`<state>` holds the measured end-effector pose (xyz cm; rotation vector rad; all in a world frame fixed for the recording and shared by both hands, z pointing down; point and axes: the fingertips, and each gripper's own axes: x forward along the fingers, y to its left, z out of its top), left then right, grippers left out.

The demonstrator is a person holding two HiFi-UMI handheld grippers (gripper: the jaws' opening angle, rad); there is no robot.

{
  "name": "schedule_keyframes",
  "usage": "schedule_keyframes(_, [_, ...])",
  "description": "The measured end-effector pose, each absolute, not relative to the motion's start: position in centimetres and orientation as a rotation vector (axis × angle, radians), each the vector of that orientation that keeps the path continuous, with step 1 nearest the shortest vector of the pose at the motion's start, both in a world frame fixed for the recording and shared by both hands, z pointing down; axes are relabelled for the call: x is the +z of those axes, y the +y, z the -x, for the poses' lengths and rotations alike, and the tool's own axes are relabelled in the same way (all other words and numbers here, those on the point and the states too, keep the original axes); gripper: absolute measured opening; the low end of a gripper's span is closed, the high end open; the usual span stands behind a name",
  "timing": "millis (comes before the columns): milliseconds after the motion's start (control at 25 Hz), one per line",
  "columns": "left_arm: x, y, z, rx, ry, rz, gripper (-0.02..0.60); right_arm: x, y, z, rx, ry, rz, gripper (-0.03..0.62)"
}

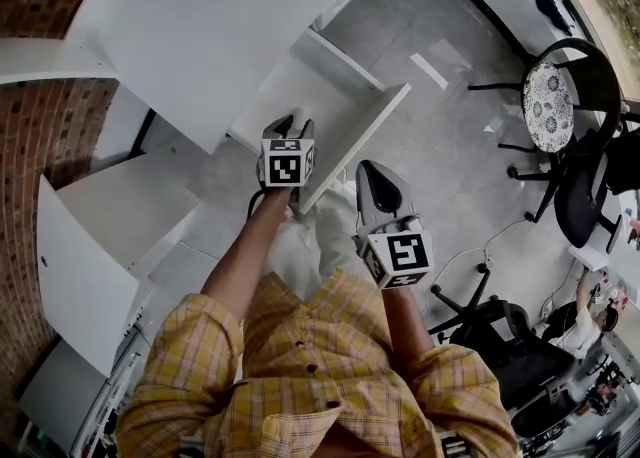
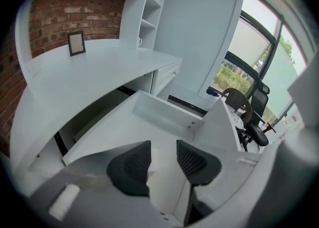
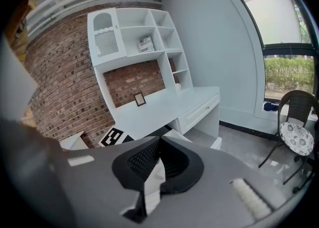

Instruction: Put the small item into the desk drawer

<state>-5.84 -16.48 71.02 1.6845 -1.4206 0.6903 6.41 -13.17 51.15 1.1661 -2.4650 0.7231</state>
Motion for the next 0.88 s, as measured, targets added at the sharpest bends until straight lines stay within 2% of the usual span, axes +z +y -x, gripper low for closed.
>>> schedule_keyframes(120, [68.7, -16.2, 6.0, 0.663, -1.447, -1.705, 0.154, 50.0, -12.7, -6.7, 0.709, -2.471, -1.192, 0.000])
schedule_keyframes(480, [61.5, -14.4, 5.9, 0.597, -1.505, -1.788, 0.010, 45.3, -11.3, -6.4, 0.638, -2.532, -1.237, 0.000])
schedule_keyframes(880, [52.0, -12.2, 6.3, 0.467, -1.610, -1.911, 0.005, 41.0, -8.9, -5.3, 0.658, -2.608, -1.254, 0.000])
